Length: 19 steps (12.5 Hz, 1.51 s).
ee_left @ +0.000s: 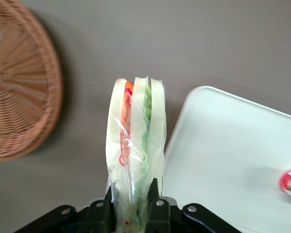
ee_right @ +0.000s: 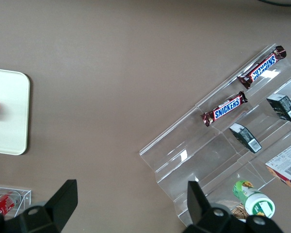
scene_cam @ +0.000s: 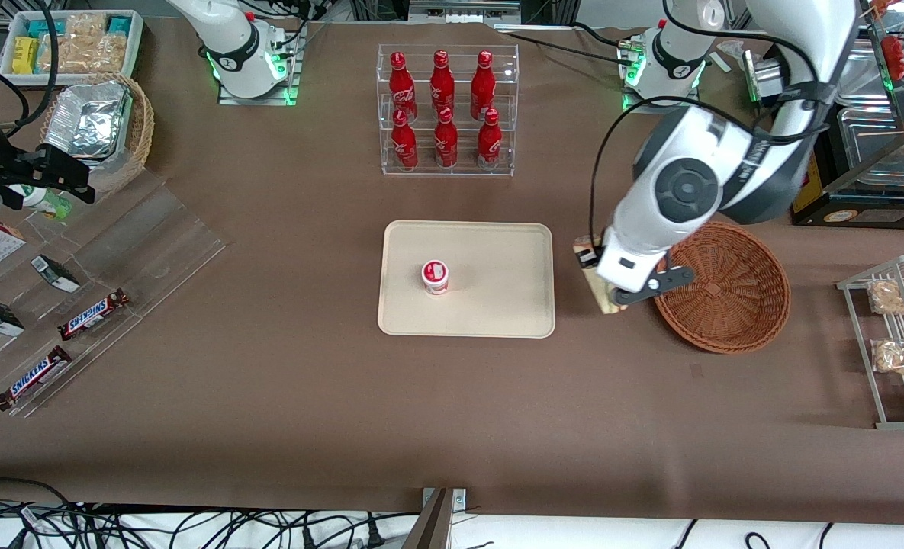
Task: Place sandwich from basket to tray
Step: 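Lift the sandwich and carry it with the left gripper toward the cream tray, then lower the held sandwich onto the tray beside the red-and-white cup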
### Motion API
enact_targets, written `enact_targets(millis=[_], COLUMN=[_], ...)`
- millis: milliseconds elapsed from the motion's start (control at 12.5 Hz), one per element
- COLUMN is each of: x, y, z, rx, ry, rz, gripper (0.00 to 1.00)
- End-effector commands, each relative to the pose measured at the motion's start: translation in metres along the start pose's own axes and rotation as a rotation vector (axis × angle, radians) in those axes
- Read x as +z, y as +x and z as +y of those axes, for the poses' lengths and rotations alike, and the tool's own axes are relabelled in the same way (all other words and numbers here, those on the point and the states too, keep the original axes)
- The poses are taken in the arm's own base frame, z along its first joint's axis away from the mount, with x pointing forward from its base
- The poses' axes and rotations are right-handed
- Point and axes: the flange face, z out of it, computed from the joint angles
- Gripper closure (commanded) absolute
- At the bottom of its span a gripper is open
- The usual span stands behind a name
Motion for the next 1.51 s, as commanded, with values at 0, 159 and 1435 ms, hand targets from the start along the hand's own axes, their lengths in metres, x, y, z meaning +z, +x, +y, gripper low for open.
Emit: enact_targets(millis=[0,159,1435], x=[0.021,0.052,0.105], y=[-0.024,-0.050,-0.094], z=[0.046,0.079,0.131], rx=[0.070,0.061,0.068], ry=[0.007,0.049,0.197], rz=[0.080,0.134,-0.016], gripper=[0.74,0.74,0.74])
